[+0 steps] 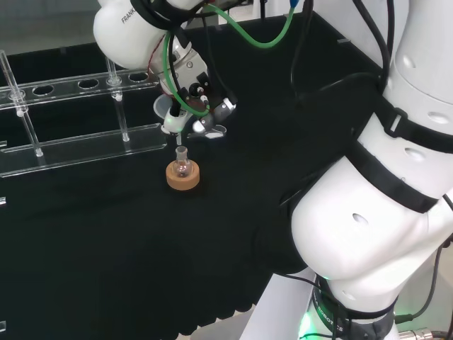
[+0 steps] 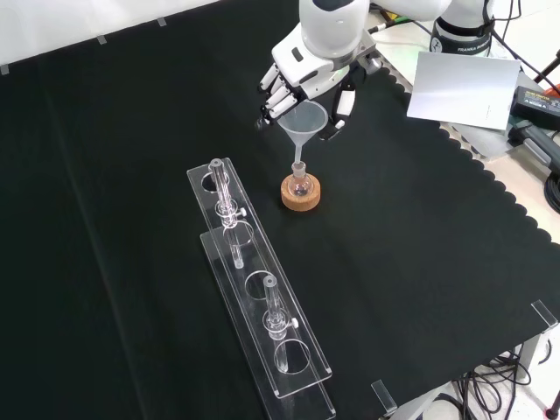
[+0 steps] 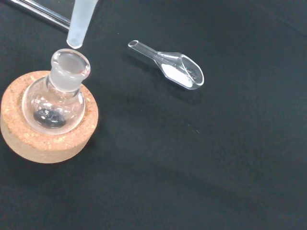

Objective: Place the funnel on the round-bottom flask.

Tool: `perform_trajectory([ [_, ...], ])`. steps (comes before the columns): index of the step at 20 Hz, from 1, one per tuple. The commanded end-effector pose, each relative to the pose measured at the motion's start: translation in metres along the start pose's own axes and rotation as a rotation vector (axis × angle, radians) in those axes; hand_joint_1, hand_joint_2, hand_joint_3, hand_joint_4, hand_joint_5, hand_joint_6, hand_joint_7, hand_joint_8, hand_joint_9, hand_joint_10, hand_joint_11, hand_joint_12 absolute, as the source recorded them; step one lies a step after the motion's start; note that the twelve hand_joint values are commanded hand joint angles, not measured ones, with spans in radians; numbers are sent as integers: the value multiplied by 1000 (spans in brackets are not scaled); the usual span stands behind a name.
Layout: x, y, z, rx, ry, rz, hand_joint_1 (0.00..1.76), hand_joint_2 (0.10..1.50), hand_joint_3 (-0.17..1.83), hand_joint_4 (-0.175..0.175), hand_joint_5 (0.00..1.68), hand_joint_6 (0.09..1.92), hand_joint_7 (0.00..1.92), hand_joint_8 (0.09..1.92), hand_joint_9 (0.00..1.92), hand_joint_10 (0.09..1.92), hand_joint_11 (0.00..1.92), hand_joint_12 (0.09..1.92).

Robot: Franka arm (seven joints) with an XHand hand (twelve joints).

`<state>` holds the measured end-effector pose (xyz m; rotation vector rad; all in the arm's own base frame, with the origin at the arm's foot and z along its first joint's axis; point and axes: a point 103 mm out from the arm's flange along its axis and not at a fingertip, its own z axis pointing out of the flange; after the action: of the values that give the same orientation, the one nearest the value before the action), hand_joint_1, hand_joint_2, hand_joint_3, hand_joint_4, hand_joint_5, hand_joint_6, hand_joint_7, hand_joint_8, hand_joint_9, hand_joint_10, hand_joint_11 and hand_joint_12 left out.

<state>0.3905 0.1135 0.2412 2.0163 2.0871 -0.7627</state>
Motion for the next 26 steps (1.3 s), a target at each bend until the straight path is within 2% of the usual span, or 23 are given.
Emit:
perform_trajectory([
  [1,-5,-1,3,-8,11,-9,697,844,531,-67,474,87,672,921,1066,715,805,1138],
  [12,2,-5,8,-6,-6,-20,700,842,534,-67,468,87,664,924,1069,711,812,1131],
  [26,5,5,25,17,-1,-14,700,841,539,-69,463,87,660,922,1068,706,813,1127],
])
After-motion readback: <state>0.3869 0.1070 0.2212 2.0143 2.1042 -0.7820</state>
